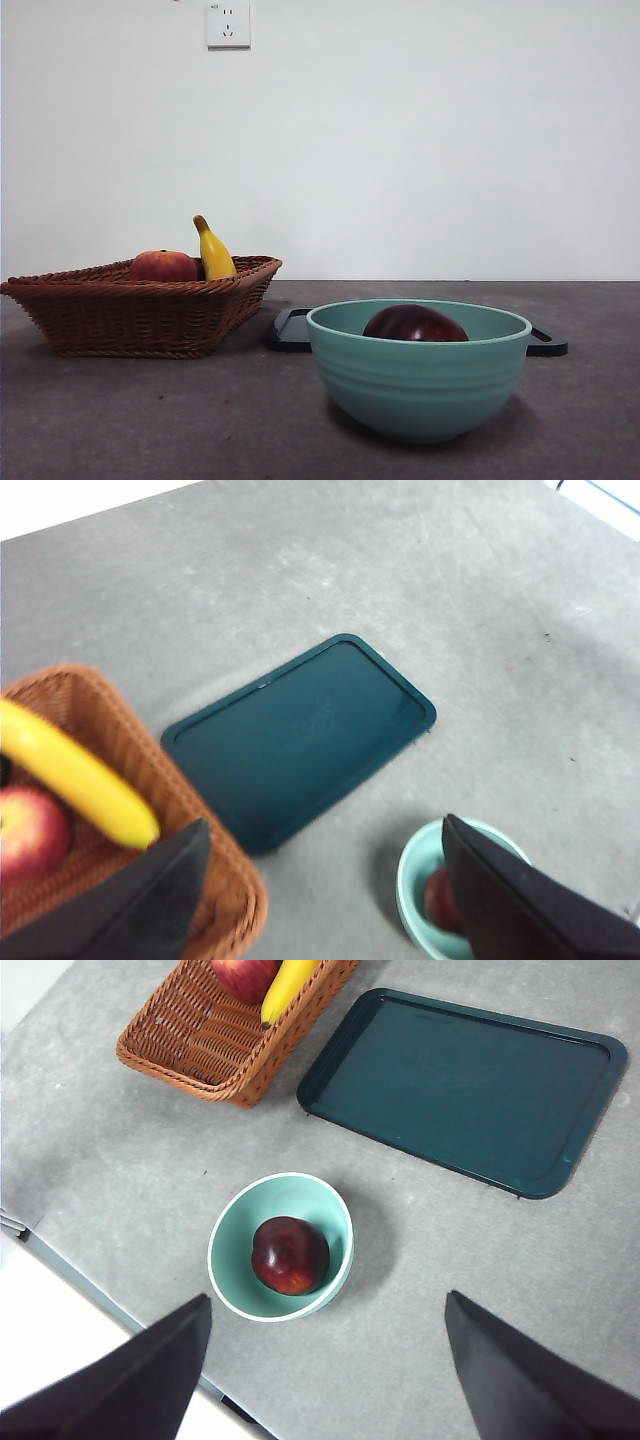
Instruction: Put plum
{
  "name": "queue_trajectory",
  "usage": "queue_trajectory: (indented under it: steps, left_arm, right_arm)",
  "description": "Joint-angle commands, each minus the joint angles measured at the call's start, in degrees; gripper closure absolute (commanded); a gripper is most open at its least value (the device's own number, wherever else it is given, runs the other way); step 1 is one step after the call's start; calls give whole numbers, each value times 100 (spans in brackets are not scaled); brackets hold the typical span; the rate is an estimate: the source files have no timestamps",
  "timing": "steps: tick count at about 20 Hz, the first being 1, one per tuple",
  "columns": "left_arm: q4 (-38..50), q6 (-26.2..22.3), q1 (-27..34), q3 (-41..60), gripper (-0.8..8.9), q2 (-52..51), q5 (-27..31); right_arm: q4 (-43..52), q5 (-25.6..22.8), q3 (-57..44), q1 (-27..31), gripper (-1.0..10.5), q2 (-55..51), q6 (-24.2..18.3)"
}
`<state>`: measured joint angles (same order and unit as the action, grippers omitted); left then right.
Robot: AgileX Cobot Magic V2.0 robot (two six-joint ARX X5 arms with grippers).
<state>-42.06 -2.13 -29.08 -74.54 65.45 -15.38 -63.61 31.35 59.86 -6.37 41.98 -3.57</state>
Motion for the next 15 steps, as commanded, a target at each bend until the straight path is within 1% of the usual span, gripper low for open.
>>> queue_trajectory:
  steps: [1,2,5,8,9,11,15]
  left_arm:
    - [-55,2,120,295,438,-142,-271]
    - [-52,2,175,535,438,-260,-476]
    - [-35,13,212,1283,438,-577,-761]
    - [-59,11,212,1945,439,-815,-1364]
    - [-114,11,212,2044,439,-841,-1453]
    - [-339,-44,208,2074,439,-848,-1473]
    - [-319,-42,208,2074,439,-855,-1475]
  right_arm:
    - [59,17,116,-24,573,28,50]
    - [59,17,116,-24,573,28,50]
    - [59,17,116,-24,573,31,50]
    - [55,17,116,-24,573,35,52]
    - [52,17,116,-24,573,35,52]
    - [52,20,116,-24,573,35,52]
    - [35,31,114,-26,573,144,57]
